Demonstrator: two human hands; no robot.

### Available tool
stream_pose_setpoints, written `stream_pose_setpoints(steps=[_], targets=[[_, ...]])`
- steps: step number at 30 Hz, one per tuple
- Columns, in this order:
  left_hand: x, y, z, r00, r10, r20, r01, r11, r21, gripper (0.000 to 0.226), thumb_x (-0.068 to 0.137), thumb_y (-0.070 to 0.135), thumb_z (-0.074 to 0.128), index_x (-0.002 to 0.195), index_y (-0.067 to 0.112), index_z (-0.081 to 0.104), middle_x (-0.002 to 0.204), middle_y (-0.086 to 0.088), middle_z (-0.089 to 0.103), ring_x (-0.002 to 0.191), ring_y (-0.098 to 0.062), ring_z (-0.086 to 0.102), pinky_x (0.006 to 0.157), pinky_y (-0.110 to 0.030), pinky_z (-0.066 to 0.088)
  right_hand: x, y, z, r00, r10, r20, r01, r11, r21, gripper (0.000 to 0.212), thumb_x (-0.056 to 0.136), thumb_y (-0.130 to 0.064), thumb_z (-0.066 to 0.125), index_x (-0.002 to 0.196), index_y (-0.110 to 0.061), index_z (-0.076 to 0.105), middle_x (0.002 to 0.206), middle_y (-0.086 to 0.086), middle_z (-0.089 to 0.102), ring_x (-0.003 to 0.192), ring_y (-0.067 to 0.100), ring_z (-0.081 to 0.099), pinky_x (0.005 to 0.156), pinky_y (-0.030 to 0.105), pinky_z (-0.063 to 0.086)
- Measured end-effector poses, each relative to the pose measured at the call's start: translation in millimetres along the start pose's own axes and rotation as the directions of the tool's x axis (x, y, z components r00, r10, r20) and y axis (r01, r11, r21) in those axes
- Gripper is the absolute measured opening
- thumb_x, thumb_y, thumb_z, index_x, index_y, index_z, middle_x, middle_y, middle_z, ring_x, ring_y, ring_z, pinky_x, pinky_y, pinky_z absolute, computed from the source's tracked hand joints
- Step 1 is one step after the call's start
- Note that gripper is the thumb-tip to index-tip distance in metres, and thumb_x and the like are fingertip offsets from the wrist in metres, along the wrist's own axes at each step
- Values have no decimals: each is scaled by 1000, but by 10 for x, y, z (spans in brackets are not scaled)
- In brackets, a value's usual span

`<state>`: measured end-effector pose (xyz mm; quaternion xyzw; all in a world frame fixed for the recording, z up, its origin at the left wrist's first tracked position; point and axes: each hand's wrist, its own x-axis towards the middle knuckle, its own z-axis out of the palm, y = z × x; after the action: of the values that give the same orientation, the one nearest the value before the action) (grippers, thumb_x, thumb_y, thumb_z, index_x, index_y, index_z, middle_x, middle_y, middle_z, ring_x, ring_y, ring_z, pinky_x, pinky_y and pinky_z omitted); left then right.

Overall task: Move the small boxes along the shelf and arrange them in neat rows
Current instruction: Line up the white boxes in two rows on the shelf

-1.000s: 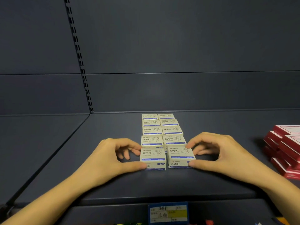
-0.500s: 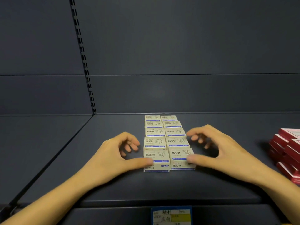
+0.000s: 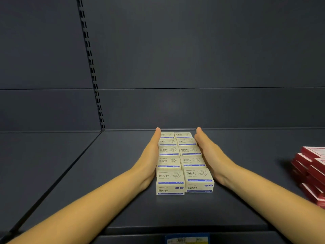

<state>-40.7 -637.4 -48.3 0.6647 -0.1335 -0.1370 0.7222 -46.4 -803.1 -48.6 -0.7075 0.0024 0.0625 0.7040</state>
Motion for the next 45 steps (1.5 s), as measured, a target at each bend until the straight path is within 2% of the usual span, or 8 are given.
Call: stream_pose_setpoints(steps=[3, 8, 12, 16, 23, 35, 42, 45], targets=[[9, 0, -1, 999, -48, 6, 48, 998, -37, 60, 92, 58, 21, 69, 40, 73, 86, 15, 75, 83, -5, 71, 61, -19, 54, -9, 18, -1, 997, 74, 32, -75, 996, 46, 51, 90, -61, 33, 92, -26, 70, 87, 0, 77, 80, 19, 73, 64, 31, 60], [88, -59, -53, 999, -6, -42, 5, 1000, -5, 53, 93, 57, 21, 69, 36, 64, 67, 22, 71, 66, 4, 68, 51, -13, 52, 40, -7, -8, 998, 41, 50, -41, 999, 7, 60, 90, -63, 28, 52, -43, 70, 74, -13, 75, 73, 9, 73, 65, 28, 55], [243, -26, -125, 985, 47, -167, -21, 988, 156, 51, 92, 60, 17, 105, 32, 57, 94, 23, 65, 94, 2, 59, 93, -22, 38, 209, -44, -38, 996, -46, -77, 37, 994, -107, 38, 93, -59, 23, 80, -42, 55, 60, -25, 69, 61, -7, 67, 79, 25, 42], [388, 52, -138, 966, 14, -257, 57, 962, 268, 60, 93, 58, 17, 134, 24, 44, 141, 3, 47, 130, -15, 42, 116, -40, 22, 360, -111, -23, 984, -104, -148, 69, 973, -222, 55, 95, -55, 20, 138, -26, 38, 131, -11, 55, 121, 6, 49, 108, 31, 25], [565, 63, -144, 953, 66, -297, 68, 906, 418, 40, 95, 53, 17, 73, 33, 44, 88, 12, 57, 82, -3, 55, 84, -28, 31, 473, -190, 6, 982, -141, -123, 88, 928, -362, 62, 95, -56, 12, 136, -22, 44, 138, -5, 50, 109, 7, 48, 97, 24, 27], [541, 45, -184, 965, 127, -229, -2, 879, 476, 42, 95, 54, 17, 68, 36, 44, 74, 17, 58, 70, 5, 54, 63, -14, 31, 487, -124, -42, 983, -160, -95, 113, 919, -377, 59, 95, -56, 14, 137, -25, 42, 134, -8, 53, 104, 3, 50, 95, 24, 29], [427, 82, -168, 981, 95, -168, 4, 860, 511, 45, 96, 52, 19, 117, 29, 52, 130, 6, 52, 116, -7, 50, 100, -25, 27, 360, -147, -55, 976, -191, -103, 128, 891, -436, 60, 93, -58, 16, 144, -29, 29, 147, -8, 39, 132, 8, 36, 107, 28, 19], [315, 154, -166, 953, 272, -136, -125, 758, 641, 39, 98, 41, 27, 126, 25, 49, 135, 17, 43, 133, -9, 32, 100, -4, 12, 190, -238, -64, 929, -342, -143, 204, 794, -573, 45, 98, -42, 27, 137, -24, 41, 144, -6, 42, 122, 3, 38, 96, 20, 22]])
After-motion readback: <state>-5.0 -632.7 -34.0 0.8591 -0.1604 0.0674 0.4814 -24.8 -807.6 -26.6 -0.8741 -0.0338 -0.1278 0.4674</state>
